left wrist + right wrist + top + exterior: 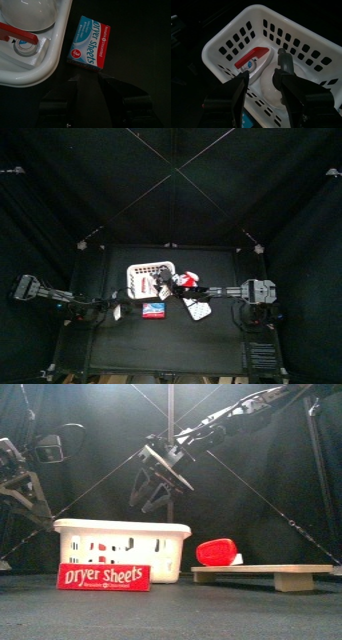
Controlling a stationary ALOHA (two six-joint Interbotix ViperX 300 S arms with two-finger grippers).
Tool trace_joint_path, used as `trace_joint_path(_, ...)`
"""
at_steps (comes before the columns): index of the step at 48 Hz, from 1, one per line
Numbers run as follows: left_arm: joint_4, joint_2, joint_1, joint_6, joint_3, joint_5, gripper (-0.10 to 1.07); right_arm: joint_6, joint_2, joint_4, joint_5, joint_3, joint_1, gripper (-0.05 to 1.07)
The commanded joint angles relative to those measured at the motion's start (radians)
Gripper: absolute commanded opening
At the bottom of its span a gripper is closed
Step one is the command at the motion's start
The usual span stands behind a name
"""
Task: Grab spray bottle
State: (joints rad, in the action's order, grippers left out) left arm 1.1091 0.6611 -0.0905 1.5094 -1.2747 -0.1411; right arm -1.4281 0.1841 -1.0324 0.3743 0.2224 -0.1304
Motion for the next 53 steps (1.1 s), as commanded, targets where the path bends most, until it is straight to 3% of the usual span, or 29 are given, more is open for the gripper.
trace_joint_path(1,0.002,0.0,0.002,0.0,0.012,0.002,0.75,0.003,-0.041,-0.002,-0.002,-0.017,0.006,0.82)
trace_joint_path(10,0.003,0.0,0.002,0.0,0.014,0.002,0.75,0.003,-0.091,-0.003,0.006,0.021,0.054,0.82)
trace_joint_path(28,0.006,0.0,0.035,-0.002,0.086,-0.005,0.75,-0.023,-0.276,-0.072,0.141,0.239,0.149,0.82)
trace_joint_path(45,-0.011,0.0,0.041,-0.003,0.189,-0.049,0.75,-0.265,-0.46,-0.258,0.204,0.445,0.187,0.82)
trace_joint_path(53,-0.008,0.0,0.061,-0.002,0.216,-0.123,0.75,-0.377,-0.514,-0.262,0.239,0.545,0.173,0.82)
